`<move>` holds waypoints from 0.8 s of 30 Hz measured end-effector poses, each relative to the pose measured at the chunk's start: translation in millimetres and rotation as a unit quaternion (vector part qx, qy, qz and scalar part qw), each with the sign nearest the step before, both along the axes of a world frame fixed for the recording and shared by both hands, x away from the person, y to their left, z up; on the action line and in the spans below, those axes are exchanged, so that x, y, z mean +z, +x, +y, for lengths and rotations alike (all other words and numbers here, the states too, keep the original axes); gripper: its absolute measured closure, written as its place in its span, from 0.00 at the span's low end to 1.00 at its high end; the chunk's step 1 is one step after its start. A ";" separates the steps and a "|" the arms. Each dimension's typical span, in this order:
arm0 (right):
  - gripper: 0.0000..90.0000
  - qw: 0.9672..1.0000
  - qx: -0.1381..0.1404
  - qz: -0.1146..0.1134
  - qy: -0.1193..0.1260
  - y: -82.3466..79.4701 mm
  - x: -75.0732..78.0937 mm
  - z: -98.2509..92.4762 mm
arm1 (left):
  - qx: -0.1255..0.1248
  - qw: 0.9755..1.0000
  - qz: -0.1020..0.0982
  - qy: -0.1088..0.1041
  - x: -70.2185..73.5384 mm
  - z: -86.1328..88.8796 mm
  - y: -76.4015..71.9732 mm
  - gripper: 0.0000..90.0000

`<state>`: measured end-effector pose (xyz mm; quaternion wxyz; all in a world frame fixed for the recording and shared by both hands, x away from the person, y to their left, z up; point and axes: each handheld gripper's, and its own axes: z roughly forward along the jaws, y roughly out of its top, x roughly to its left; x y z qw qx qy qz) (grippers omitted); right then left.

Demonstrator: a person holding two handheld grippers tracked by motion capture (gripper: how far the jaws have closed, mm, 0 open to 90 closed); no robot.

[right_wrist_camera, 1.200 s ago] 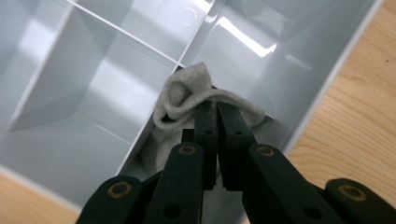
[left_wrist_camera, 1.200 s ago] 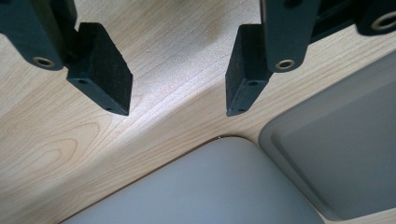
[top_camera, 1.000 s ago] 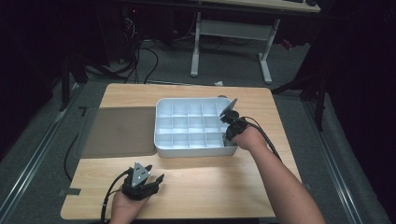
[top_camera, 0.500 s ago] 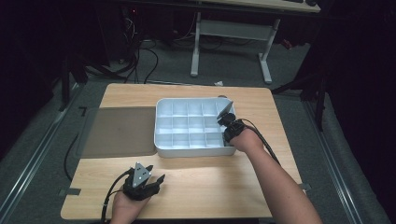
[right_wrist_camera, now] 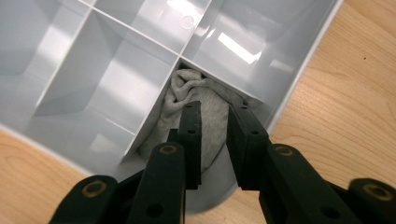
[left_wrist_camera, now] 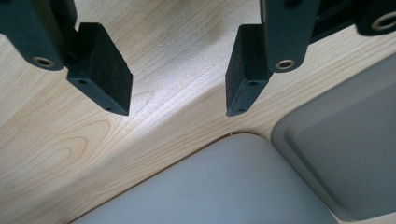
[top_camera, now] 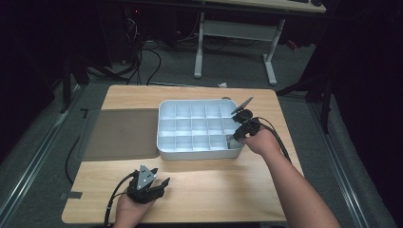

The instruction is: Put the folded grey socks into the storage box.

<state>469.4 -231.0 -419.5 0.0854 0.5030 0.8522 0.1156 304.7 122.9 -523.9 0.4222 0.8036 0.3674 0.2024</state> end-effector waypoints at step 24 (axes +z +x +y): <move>0.67 0.981 0.002 -0.149 0.127 -76.0 -0.2 -33.9 | -0.013 0.999 0.032 -0.033 -1.2 0.4 4.1 0.47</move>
